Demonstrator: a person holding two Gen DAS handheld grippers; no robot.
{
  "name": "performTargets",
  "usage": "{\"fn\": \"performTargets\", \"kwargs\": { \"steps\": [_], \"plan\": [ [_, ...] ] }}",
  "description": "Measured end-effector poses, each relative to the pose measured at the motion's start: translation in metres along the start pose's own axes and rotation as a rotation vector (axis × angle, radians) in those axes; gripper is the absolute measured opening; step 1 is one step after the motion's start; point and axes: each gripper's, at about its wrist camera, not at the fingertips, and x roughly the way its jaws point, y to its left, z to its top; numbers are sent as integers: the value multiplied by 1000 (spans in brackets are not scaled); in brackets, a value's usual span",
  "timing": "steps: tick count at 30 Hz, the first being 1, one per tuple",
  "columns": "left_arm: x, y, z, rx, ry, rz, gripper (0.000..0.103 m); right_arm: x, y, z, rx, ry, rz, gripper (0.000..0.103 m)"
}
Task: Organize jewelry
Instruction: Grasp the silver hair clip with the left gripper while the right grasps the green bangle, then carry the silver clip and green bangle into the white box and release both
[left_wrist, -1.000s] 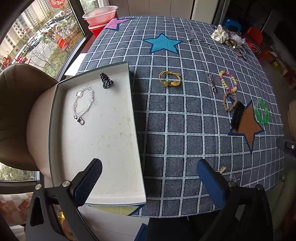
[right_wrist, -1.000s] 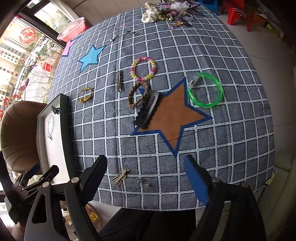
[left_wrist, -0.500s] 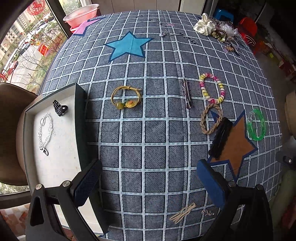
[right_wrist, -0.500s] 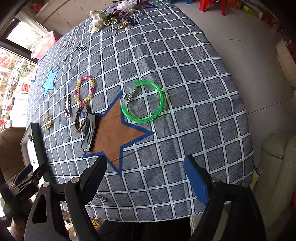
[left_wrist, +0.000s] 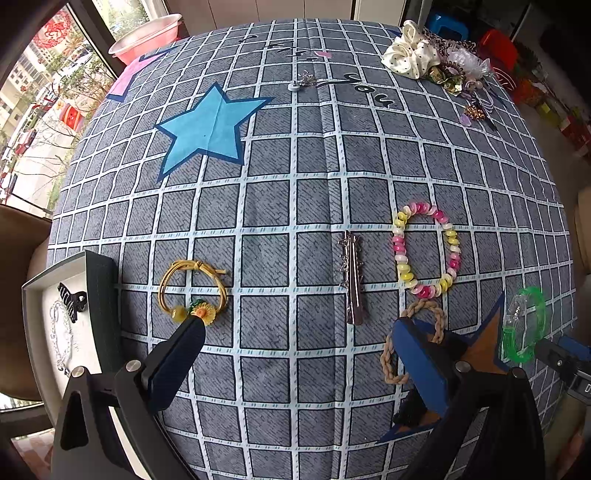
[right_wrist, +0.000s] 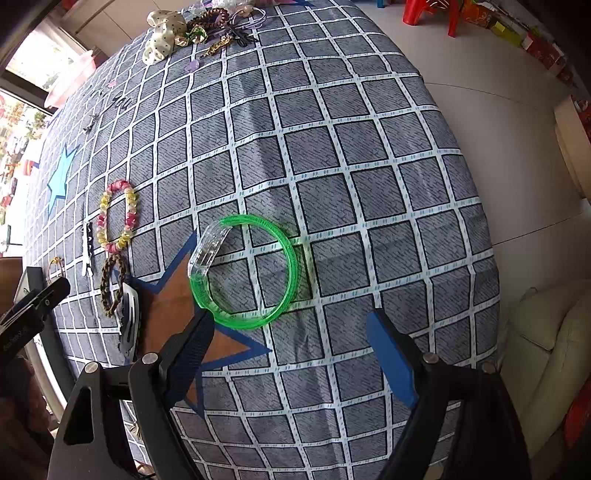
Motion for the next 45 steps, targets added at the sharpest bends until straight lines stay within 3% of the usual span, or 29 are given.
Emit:
{"fn": "performTargets", "kwargs": {
  "steps": [7,8,9,14,19,21,23,25,27,28,29,37,45],
  "plan": [
    [22,-7,13,7,32,12,103,20,-3,19,-33,9,-31,86],
    [23,-9,13,12,32,11,102,23,-2,22,-40,10,-35,86],
    [25,-11,13,20,35,14,92,26,0,25,-46,11,-40,86],
    [34,-16,18,34,47,-11,86,40,7,35,-83,-3,-73,84],
    [34,-27,24,67,35,-43,63,45,24,40,-123,-31,-115,68],
    [32,-38,27,84,28,-48,49,44,42,40,-130,-39,-119,60],
    [31,-45,29,102,28,-55,25,44,53,42,-141,-46,-121,47],
    [29,-49,29,107,32,-70,25,43,55,41,-152,-50,-122,37],
    [23,-47,27,97,27,-89,25,36,57,38,-156,-53,-123,22],
    [21,-47,26,90,23,-95,25,36,58,38,-156,-53,-125,10],
    [18,-45,24,84,19,-102,25,33,56,37,-154,-52,-119,7],
    [-10,-29,1,52,-21,-133,25,6,42,20,-154,-77,-77,7],
    [-39,11,-35,-4,-54,-149,25,-35,49,5,-162,-97,-45,7]
  ]
}}
